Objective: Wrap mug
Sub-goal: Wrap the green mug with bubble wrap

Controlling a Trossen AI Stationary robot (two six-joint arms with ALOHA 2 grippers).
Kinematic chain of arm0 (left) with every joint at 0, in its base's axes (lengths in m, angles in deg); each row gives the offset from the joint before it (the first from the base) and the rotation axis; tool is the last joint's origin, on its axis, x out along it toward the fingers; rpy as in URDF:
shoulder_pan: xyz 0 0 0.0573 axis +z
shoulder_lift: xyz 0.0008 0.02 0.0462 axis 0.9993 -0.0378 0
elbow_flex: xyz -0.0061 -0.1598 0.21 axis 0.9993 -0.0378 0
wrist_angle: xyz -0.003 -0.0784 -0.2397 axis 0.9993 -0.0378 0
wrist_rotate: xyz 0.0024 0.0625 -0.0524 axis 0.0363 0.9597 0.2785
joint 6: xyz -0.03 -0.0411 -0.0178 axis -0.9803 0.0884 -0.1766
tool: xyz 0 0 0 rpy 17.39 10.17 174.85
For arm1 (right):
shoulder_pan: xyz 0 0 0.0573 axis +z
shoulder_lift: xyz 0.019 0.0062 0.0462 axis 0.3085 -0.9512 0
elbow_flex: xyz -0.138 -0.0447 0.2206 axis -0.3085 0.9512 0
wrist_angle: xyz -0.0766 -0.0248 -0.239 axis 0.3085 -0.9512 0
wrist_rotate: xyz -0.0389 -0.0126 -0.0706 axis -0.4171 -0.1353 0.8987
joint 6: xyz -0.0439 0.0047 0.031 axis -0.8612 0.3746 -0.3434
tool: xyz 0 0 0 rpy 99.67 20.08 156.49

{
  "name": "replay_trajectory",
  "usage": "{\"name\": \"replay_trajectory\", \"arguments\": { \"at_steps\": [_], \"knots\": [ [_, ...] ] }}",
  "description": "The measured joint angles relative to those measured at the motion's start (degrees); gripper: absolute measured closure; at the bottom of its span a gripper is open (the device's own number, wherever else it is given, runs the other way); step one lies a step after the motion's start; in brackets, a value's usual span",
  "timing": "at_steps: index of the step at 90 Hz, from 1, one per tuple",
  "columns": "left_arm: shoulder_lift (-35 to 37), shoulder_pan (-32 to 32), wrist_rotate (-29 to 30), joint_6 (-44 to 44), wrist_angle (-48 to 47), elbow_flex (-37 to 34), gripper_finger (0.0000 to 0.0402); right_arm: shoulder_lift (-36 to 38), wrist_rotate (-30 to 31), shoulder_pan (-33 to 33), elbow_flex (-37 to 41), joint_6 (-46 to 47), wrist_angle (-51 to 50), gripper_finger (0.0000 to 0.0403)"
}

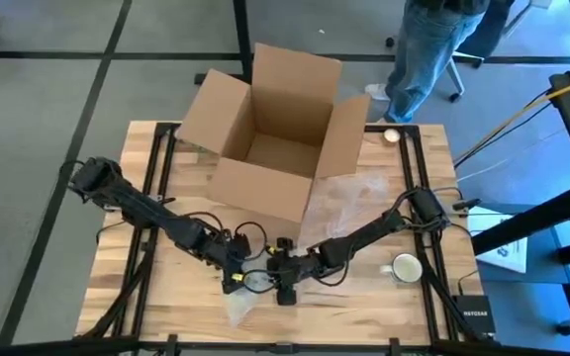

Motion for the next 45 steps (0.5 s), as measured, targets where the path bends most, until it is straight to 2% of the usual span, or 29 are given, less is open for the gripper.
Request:
{"name": "replay_trajectory", "arguments": {
  "at_steps": [15,24,37,45],
  "knots": [
    [-4.95,0.09,2.48,-0.38,3.34,0.13,0.0231,0.00,-0.02,0.00,0.00,-0.02,0.21,0.0237],
    [-7.20,0.47,2.04,-0.59,4.60,0.35,0.0231,0.00,-0.02,0.00,0.00,-0.07,0.20,0.0237],
    [-6.57,1.09,-0.47,-0.98,2.59,1.11,0.0231,0.00,-0.02,0.00,0.00,-0.22,0.09,0.0237],
    [-5.31,1.08,-0.04,-0.51,-0.76,2.77,0.0231,0.00,-0.02,0.02,0.02,-0.24,0.09,0.0237]
  ]
}}
